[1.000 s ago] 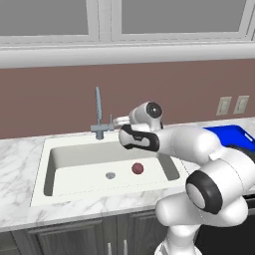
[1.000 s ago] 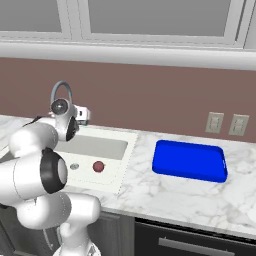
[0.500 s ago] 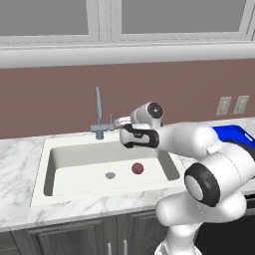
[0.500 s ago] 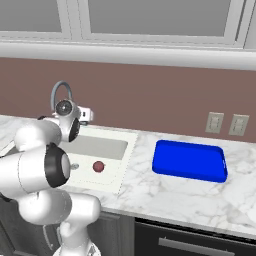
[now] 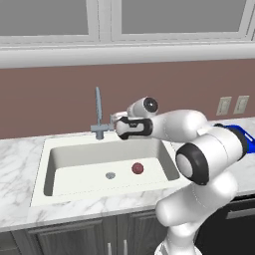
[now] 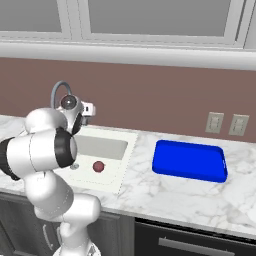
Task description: Pick up all produce items and place them in the sink. Turn on the sink faucet to wash them. Then turn the sink off and put them in the tray.
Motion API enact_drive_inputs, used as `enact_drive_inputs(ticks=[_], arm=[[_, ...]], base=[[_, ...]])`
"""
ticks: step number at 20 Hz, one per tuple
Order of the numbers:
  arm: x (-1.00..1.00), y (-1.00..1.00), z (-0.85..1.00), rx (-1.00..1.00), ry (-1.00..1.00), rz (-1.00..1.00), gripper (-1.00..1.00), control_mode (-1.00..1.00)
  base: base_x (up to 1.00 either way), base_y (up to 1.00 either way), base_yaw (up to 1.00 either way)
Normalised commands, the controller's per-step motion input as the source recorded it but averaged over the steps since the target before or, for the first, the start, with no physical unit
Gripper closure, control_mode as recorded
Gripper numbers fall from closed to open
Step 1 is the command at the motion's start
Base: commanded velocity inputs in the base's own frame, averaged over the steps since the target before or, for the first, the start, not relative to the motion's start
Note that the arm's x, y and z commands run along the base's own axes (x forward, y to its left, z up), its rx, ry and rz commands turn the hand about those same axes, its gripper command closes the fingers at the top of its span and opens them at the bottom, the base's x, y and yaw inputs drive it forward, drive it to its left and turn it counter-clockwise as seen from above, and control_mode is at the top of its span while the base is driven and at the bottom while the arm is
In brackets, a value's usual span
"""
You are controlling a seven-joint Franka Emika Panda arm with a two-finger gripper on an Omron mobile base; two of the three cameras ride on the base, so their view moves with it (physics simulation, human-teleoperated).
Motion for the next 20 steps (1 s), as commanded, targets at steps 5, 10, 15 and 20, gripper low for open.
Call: enact_drive_inputs(ticks=[5,10,15,20], arm=[[0.3,0.0,0.0,0.0,-0.04,0.12,-1.0,-1.0],[0.25,0.0,-0.02,0.0,-0.05,0.13,-1.0,-1.0],[0.15,-0.06,-0.03,0.0,-0.02,0.08,-1.0,-1.0],[0.16,-0.06,-0.05,0.0,0.0,0.07,-1.0,-1.0]], base=[[0.0,0.0,0.0],[0.0,0.0,0.0],[0.0,0.0,0.0],[0.0,0.0,0.0]])
